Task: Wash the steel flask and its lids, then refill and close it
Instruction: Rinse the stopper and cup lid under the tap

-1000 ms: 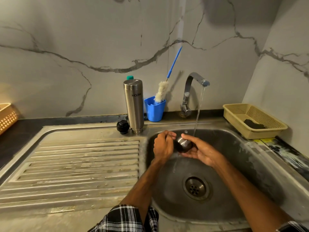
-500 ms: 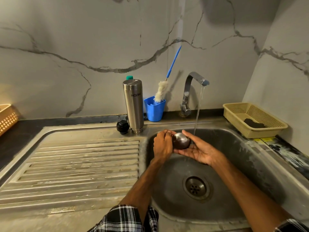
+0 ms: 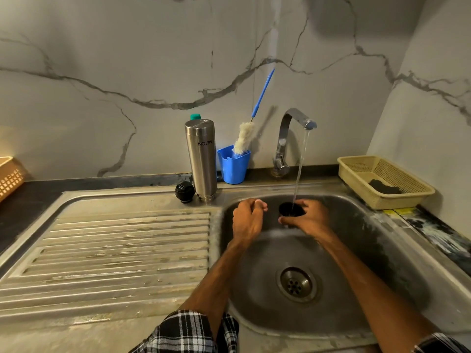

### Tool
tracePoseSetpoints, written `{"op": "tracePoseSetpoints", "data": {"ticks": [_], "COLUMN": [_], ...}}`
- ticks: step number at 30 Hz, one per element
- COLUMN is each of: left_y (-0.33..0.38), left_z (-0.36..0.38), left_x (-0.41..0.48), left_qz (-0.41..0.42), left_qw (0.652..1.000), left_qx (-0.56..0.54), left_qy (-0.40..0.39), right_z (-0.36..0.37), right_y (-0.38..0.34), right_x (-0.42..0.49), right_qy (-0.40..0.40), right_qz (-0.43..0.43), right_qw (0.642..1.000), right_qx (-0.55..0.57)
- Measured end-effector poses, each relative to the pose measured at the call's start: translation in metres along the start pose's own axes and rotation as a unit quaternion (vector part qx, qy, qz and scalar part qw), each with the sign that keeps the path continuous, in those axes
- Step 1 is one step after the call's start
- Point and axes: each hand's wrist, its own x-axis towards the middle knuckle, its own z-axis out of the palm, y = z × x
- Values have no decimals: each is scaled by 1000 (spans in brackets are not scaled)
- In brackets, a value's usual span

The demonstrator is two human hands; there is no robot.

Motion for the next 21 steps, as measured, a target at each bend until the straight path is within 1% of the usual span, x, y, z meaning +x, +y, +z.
{"op": "tracePoseSetpoints", "data": {"ticks": [2, 3, 5, 6, 9, 12, 14, 16, 19, 21], "left_y": [0, 0, 0, 0, 1, 2, 1, 1, 1, 0], "left_z": [-1, -2, -2, -2, -3, -6, -6, -6, -6, -4], "left_x": [0, 1, 0, 0, -1, -1, -1, -1, -1, -2], "left_qz": [4, 3, -1, 1, 8, 6, 5, 3, 3, -1], "left_qw": [1000, 1000, 1000, 1000, 999, 999, 998, 998, 998, 998], "left_qx": [11, 13, 9, 12, 32, 53, 64, 67, 60, 57], "left_qy": [3, 6, 6, 5, 8, 8, 3, -2, -6, -13], "right_z": [-1, -1, -1, -1, -2, -1, 0, -1, -1, -1], "right_y": [-1, 0, 2, 3, 4, 6, 7, 5, 2, 3], "right_x": [1, 1, 1, 1, 3, 3, 4, 4, 1, -1], "right_qy": [35, 34, -8, -13, 32, -1, 20, 47, 3, 20], "right_qz": [-14, -11, 11, 17, -10, 6, -7, -17, 2, -15], "right_qw": [999, 999, 1000, 1000, 999, 1000, 1000, 999, 1000, 1000], "right_qx": [18, 21, 2, -6, 19, 11, 3, 21, 8, 13]}}
